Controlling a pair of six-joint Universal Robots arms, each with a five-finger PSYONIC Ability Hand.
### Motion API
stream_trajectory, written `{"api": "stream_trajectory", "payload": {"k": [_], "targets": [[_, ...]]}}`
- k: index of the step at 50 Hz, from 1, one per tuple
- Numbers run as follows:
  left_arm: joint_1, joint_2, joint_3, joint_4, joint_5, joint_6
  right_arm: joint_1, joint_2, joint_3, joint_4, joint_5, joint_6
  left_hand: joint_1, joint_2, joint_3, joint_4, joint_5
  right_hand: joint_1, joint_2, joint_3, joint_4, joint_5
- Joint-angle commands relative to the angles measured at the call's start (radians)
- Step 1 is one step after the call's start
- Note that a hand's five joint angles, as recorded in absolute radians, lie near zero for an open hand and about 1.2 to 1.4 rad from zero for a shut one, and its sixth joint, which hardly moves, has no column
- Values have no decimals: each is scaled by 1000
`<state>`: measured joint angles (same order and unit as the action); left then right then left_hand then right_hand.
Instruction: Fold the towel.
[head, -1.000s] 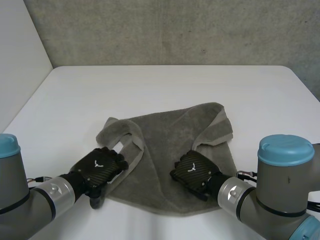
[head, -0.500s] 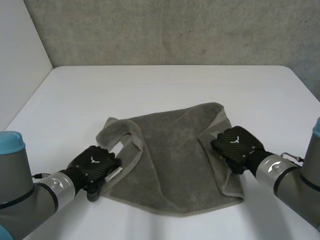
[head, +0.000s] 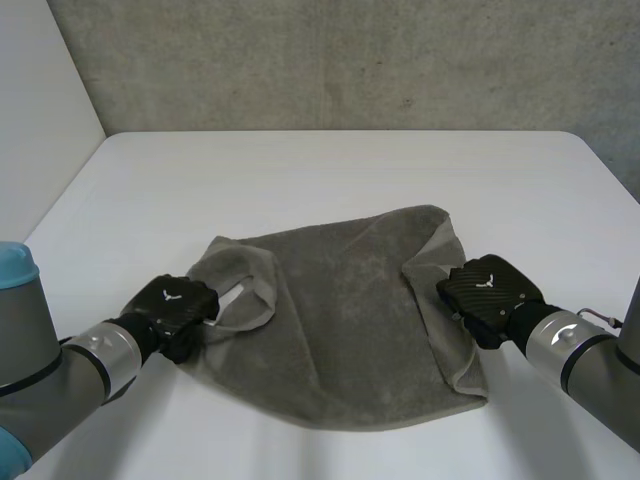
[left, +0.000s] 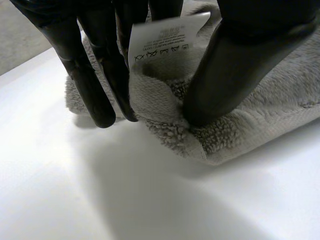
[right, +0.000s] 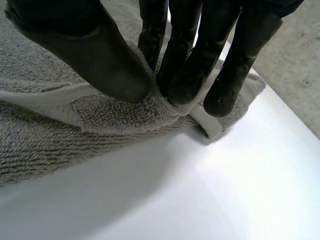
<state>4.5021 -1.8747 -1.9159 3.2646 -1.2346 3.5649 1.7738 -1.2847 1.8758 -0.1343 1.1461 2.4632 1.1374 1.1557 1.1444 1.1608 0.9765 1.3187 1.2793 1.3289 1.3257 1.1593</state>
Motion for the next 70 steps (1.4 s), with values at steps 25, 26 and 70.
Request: {"api": "stream_trajectory", "payload": {"k": [25,26,70], "targets": [[143,206,158,-164,-45,-359,-220,-149,-291,501,-201,-96,259,241,252,235,245,78,117,67,71,62],[143,206,158,-164,-45,-359,-217,-101,-329,505,-187,-105,259,241,252,235,245,78,117,67,71,62],[40,-233,733,-132,-126,-719,-39,70,-496,-110,-39,373,259,241,252,235,245,78,117,67,71,62]]}}
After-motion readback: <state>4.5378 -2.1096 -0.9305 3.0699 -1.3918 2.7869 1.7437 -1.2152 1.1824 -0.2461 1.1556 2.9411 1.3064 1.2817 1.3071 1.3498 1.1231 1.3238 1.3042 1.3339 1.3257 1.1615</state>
